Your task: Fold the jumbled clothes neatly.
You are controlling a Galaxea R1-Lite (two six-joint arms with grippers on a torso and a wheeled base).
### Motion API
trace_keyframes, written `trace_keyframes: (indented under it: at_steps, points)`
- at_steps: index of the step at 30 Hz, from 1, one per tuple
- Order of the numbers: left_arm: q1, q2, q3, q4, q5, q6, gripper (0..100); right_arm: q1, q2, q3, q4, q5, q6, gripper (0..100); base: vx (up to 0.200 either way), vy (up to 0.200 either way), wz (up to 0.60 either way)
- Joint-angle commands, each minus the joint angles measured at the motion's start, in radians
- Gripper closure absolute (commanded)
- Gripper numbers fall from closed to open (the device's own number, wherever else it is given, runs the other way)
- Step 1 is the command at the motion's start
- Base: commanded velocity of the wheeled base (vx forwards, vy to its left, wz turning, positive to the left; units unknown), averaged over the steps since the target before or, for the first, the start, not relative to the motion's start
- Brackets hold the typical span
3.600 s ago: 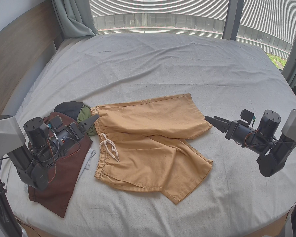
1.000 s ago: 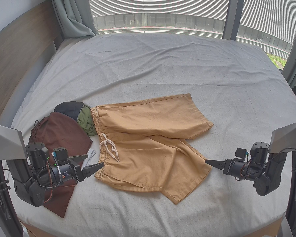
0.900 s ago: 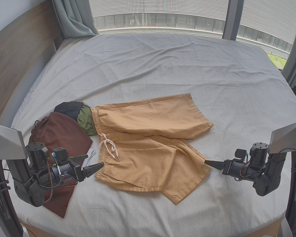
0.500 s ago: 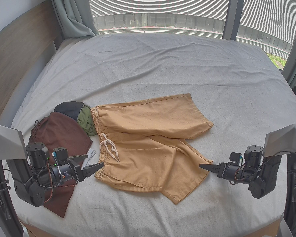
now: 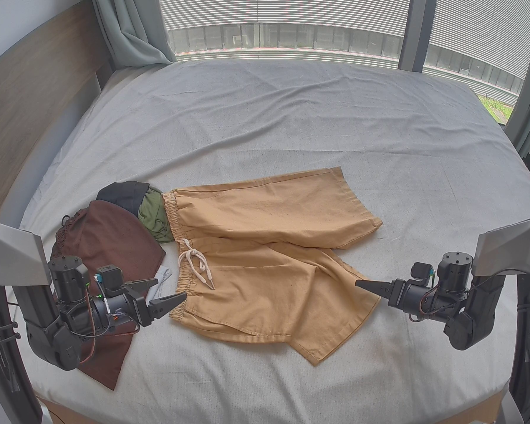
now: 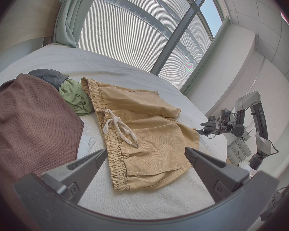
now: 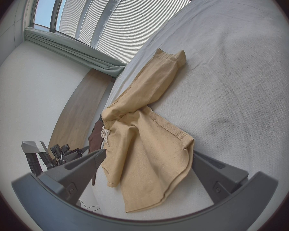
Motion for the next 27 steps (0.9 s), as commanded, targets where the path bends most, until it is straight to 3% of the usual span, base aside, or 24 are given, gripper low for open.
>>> trace_keyframes:
  at_steps: [1, 10, 11, 27]
  points:
    - [0.001, 0.014, -0.001, 0.0, 0.0, 0.0, 0, -0.001, -0.041, -0.002, -0.001, 0.001, 0.013, 0, 0.0, 0.0, 0.0]
    - [0.001, 0.015, -0.001, 0.0, 0.0, 0.017, 0, -0.01, -0.03, -0.009, -0.001, -0.001, 0.017, 0, 0.0, 0.0, 0.0]
    - [0.001, 0.015, -0.001, 0.0, 0.0, 0.017, 0, -0.012, -0.03, -0.009, -0.001, -0.001, 0.017, 100, 0.0, 0.0, 0.0]
    - [0.001, 0.014, 0.0, 0.0, 0.0, 0.017, 0, -0.042, -0.017, -0.036, 0.001, -0.002, 0.013, 100, 0.0, 0.0, 0.0]
